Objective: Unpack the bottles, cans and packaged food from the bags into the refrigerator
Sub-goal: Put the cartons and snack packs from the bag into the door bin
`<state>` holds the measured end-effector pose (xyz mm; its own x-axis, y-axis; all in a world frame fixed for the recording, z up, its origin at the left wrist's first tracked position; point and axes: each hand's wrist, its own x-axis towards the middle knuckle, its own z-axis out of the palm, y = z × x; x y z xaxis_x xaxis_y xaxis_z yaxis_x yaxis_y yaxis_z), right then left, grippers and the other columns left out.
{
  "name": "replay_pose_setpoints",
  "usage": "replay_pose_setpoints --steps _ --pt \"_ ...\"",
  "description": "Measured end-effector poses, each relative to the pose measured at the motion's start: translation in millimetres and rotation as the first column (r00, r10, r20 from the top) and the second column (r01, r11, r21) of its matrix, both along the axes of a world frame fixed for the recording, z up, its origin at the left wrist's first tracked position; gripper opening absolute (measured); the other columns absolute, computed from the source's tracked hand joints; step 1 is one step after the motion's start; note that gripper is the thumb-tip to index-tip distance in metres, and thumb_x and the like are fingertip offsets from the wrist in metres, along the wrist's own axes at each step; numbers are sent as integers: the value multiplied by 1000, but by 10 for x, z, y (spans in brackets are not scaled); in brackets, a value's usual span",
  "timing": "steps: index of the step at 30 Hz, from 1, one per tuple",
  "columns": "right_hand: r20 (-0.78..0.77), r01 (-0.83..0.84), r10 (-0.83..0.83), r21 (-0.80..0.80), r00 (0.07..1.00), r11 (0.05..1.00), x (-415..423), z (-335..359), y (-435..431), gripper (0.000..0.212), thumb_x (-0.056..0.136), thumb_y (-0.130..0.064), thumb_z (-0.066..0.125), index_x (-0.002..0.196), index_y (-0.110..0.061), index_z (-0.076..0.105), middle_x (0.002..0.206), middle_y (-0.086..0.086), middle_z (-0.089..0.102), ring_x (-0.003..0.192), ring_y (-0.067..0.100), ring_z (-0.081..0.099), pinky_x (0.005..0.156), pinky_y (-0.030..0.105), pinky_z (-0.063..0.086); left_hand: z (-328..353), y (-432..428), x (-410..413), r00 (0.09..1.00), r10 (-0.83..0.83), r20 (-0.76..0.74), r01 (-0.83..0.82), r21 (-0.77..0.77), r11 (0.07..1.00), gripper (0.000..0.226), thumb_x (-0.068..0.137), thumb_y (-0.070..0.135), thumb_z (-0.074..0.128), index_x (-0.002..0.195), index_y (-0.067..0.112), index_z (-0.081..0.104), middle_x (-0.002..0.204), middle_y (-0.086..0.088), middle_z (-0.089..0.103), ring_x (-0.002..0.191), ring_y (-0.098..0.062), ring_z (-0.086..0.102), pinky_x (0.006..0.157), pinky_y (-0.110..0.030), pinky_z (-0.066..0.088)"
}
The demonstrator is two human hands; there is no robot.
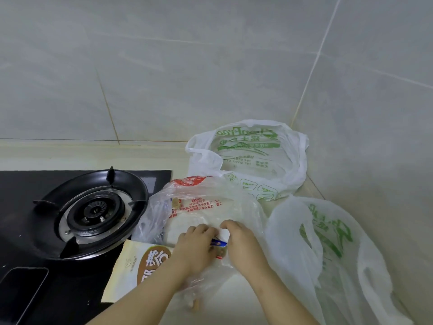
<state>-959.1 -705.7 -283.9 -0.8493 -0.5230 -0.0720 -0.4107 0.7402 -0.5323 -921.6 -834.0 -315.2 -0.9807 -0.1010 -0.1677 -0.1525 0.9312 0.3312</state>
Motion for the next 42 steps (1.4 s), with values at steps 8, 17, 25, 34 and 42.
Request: replay_pose_setpoints --steps 8,17,25,34,42 --pt "-72 143 -129 228 989 963 -126 -376 97 52 92 -12 42 142 -20 28 144 2 31 130 21 34 101 26 31 -49 3 -65 999 2 32 0 -86 996 43 89 41 50 130 28 46 137 4 40 128 -21 31 97 -34 33" --pt "-43 165 -160 175 986 971 -146 -382 121 56 87 -9 48 138 -27 35 133 -2 45 124 21 40 97 28 37 -116 -237 -47 999 24 -46 -20 84 996 20 88 34 55 87 15 52 91 3 45 99 -19 45 84 -25 37" --pt "-136 133 -118 108 984 985 -119 -267 -18 50 81 -29 59 130 -32 45 118 -8 56 117 21 44 91 30 34 -59 -427 101 837 43 -545 -21 46 999 28 78 26 44 90 16 68 94 3 64 93 -16 57 77 -25 48" --pt "-274 131 -120 22 954 991 -241 -181 -113 58 84 -28 62 139 -27 41 126 -5 54 122 21 43 101 32 29 148 -901 -318 913 74 -401 -150 -160 976 43 71 9 68 114 13 61 116 -9 62 112 -32 55 100 -50 40" --pt "-35 150 -148 88 988 985 -288 -369 3 56 86 -23 55 139 -28 38 123 -1 54 116 21 47 95 29 40 69 -556 -329 969 171 -178 -131 219 967 37 87 16 51 122 13 40 126 -6 43 100 -21 49 85 -33 44"
